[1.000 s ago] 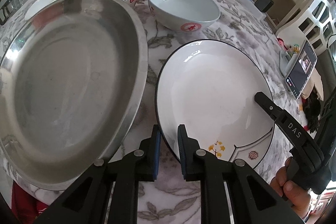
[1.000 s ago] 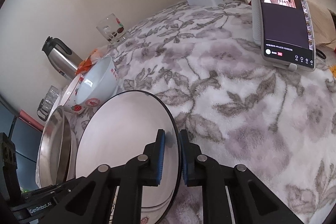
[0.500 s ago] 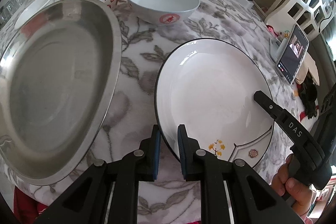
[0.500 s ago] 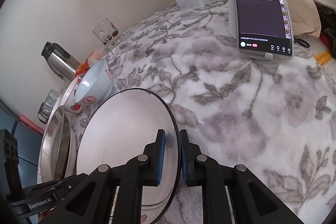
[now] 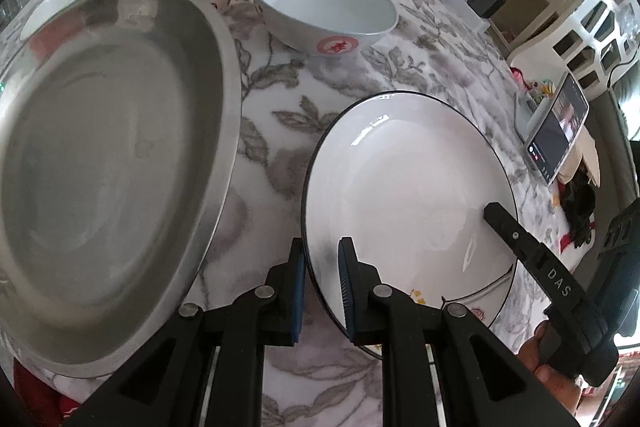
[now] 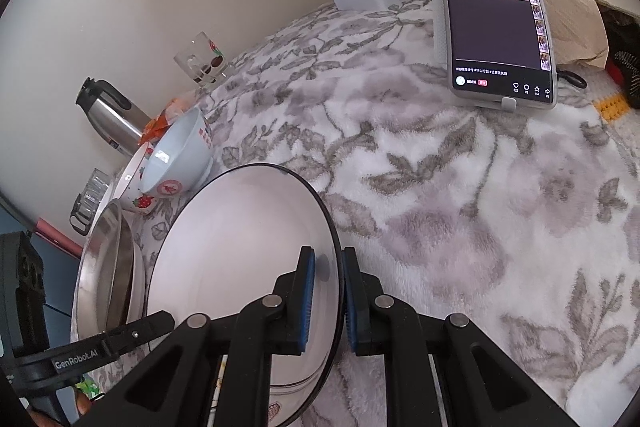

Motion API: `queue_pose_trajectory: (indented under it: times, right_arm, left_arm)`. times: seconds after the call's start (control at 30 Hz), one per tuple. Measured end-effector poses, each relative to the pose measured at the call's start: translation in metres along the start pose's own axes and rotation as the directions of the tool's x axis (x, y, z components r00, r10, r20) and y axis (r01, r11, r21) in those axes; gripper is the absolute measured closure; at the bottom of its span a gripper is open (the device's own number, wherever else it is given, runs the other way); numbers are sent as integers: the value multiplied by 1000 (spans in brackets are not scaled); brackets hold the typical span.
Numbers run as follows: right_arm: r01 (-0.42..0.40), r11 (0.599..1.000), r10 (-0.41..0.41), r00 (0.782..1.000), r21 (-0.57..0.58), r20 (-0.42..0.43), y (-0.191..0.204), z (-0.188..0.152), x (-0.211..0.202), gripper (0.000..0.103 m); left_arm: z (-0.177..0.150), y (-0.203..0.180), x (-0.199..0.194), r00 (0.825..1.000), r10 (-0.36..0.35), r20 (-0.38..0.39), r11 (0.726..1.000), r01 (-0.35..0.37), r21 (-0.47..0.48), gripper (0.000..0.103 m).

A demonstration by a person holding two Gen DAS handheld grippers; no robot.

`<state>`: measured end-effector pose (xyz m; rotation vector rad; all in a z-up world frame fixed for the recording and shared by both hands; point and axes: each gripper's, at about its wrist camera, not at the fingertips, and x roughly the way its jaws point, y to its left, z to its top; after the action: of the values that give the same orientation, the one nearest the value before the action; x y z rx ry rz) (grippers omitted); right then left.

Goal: Organize plates and bowls
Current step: 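Lift the white plate with both tools, tilting it toward the steel plate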

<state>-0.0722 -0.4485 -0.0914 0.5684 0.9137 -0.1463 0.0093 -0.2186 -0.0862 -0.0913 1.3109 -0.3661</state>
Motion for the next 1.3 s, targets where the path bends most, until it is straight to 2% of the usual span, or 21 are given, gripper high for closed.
queue_pose_trajectory:
  times: [0.4,1.3]
  right_arm:
    - [26,1000,-26,1000,-5,-17,5,-2,-5,88]
    - [66,997,-65,998,-38,15,16,0,-29,88]
  left_arm:
    - [3,1,-3,1000,-19,10,1000,19,-4,86]
    - [6,-5,-25,995,-67,73,997,65,34,86]
